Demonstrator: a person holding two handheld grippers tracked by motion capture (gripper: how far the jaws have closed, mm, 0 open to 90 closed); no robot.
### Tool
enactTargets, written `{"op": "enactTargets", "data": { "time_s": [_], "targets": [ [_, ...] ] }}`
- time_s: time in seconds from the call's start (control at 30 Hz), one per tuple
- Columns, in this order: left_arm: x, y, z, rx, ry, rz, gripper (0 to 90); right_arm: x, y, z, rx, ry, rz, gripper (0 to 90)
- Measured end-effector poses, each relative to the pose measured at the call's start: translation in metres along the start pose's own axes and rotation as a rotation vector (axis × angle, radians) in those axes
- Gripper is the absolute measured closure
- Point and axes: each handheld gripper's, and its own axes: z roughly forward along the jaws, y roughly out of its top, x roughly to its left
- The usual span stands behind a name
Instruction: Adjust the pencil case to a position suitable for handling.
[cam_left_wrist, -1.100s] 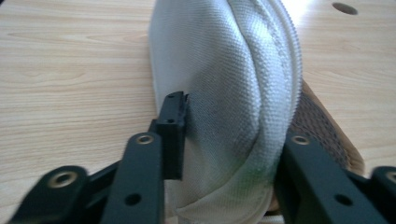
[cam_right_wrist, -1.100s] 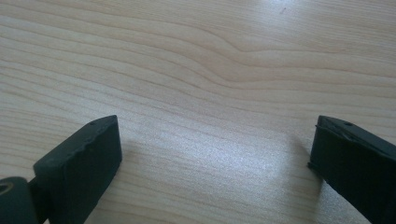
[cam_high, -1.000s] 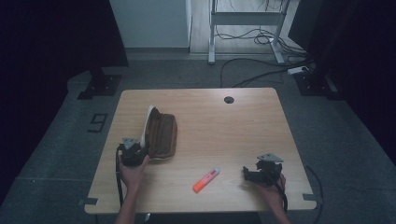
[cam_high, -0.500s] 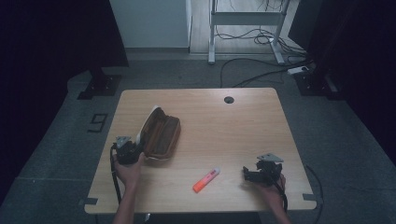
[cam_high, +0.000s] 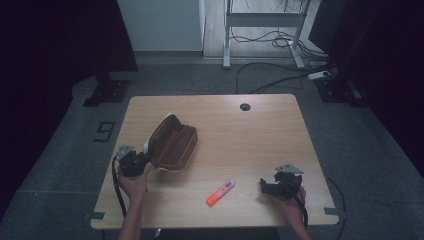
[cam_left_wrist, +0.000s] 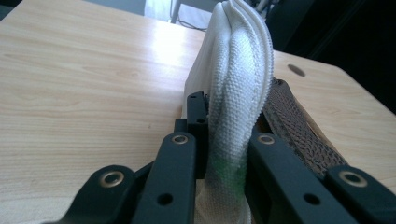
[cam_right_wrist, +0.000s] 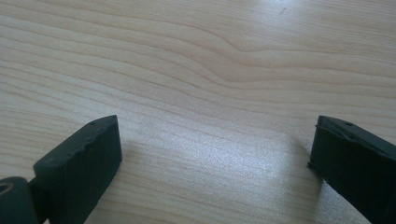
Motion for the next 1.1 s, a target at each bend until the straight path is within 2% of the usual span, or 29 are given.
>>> {"op": "enactTargets", "data": {
  "time_s": [0.23,0.7,1.1],
  "targets": [
    [0.0,0.002,-0.005,-0.015,-0.037,-0.009,84.4,0.0,0.0,0.0,0.0,0.0,0.0,1.8],
    [0.0,0.005,-0.012,-0.026,-0.073,-0.012,84.9,0.0,0.0,0.0,0.0,0.0,0.0,1.8],
    [-0.014,0.013,-0.016,-0.035,-0.117,0.015,85.0,0.0,0.0,0.0,0.0,0.0,0.0,1.8]
  ]
}}
